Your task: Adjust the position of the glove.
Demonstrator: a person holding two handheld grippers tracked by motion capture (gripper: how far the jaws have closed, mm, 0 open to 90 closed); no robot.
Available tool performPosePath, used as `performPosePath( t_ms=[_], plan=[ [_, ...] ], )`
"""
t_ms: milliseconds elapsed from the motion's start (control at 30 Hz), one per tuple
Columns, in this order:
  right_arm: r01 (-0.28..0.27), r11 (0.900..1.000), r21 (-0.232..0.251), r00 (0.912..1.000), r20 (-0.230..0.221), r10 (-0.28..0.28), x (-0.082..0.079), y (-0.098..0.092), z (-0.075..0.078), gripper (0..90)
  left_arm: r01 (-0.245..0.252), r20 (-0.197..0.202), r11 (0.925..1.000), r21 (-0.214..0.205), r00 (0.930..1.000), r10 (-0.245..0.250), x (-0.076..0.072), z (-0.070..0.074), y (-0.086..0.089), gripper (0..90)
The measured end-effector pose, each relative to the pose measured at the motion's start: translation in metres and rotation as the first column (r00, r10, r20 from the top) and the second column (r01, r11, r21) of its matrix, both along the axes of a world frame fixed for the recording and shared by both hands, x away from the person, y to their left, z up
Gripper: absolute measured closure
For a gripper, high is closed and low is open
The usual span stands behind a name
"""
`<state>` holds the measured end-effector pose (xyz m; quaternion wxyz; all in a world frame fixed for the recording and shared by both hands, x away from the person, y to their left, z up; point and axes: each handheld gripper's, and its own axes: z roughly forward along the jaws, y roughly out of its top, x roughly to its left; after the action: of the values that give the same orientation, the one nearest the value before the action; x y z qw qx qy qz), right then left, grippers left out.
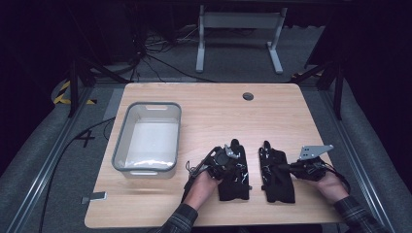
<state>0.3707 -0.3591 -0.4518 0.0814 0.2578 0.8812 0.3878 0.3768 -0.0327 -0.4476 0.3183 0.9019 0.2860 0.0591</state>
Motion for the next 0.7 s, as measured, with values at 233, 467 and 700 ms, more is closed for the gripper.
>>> performPosePath(
  t_ms=[233,467,700],
  plan=[
    [-0.025,0.9996,-0.008,0.9996,-0.009,0.025,0.000,0.005,-0.002,90.0,0.069,0.002,0.9975,0.010,0.9976,-0.069,-0.004,0.000,-0.006,89.7],
    [-0.047,0.9989,-0.004,0.9988,-0.014,0.047,-0.003,0.010,-0.002,90.0,0.119,-0.001,0.9929,-0.001,0.9929,-0.119,-0.007,-0.001,-0.012,89.7],
    [-0.067,0.9978,-0.001,0.9976,-0.018,0.067,-0.005,0.014,-0.003,90.0,0.169,-0.002,0.9856,-0.016,0.9857,-0.169,-0.010,-0.001,-0.021,89.7]
  ],
)
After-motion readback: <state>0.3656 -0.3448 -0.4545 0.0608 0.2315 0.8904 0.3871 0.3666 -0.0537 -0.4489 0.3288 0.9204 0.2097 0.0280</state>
